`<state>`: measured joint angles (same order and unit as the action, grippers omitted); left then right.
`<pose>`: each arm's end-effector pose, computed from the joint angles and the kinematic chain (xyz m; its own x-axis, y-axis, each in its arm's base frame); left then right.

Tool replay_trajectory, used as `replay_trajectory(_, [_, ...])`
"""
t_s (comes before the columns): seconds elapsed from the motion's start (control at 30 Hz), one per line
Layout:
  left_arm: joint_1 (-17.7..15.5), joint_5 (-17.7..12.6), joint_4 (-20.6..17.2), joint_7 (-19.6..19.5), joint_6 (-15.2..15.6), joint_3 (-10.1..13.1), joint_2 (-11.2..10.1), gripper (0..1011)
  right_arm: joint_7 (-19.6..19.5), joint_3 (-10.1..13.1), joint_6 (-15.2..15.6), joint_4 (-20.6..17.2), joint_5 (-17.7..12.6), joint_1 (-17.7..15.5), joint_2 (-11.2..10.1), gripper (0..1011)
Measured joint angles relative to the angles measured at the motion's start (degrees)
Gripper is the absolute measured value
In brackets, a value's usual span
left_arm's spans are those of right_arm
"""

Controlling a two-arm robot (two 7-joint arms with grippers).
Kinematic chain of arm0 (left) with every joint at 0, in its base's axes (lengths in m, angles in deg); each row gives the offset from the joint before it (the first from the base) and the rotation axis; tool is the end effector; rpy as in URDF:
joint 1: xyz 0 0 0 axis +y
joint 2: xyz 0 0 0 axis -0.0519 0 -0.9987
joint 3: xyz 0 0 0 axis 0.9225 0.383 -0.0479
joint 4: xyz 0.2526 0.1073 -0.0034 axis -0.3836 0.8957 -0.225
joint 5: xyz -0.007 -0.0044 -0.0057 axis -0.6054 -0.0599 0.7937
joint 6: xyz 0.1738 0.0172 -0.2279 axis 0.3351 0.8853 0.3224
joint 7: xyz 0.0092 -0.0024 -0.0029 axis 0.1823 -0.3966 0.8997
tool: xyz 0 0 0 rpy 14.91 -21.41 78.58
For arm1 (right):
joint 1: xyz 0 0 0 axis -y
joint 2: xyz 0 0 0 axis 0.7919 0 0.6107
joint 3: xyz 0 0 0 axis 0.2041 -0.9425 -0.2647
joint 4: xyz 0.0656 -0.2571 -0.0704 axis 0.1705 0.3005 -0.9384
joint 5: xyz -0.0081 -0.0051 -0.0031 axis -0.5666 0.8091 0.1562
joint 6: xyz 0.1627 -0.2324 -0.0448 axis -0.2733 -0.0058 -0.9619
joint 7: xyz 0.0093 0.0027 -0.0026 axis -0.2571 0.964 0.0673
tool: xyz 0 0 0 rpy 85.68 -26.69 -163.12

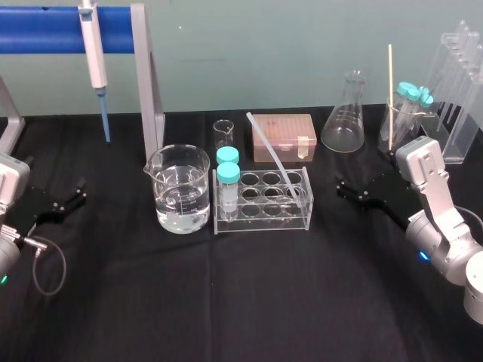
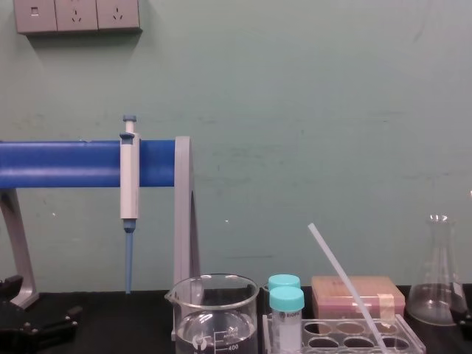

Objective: Pick up the stirring rod with one hand, then place it down.

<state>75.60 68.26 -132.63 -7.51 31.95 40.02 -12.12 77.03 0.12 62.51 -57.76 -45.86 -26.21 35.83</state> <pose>0.3350 0.0795 -0.2855 0.2925 0.8802 0.3737 -0.9552 0.2876 0.0703 0.3351 -0.0796 -0.2855 0.2923 -0.8803 0.3736 0.9552 0.2874 -0.0703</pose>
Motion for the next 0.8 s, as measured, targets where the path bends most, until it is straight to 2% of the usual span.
replay_trajectory(0.8, [0.00,0.00,0.00,0.00,0.00,0.00,0.00,1000,0.00,0.00,0.00,0.00,0.00,0.00,0.00,1003])
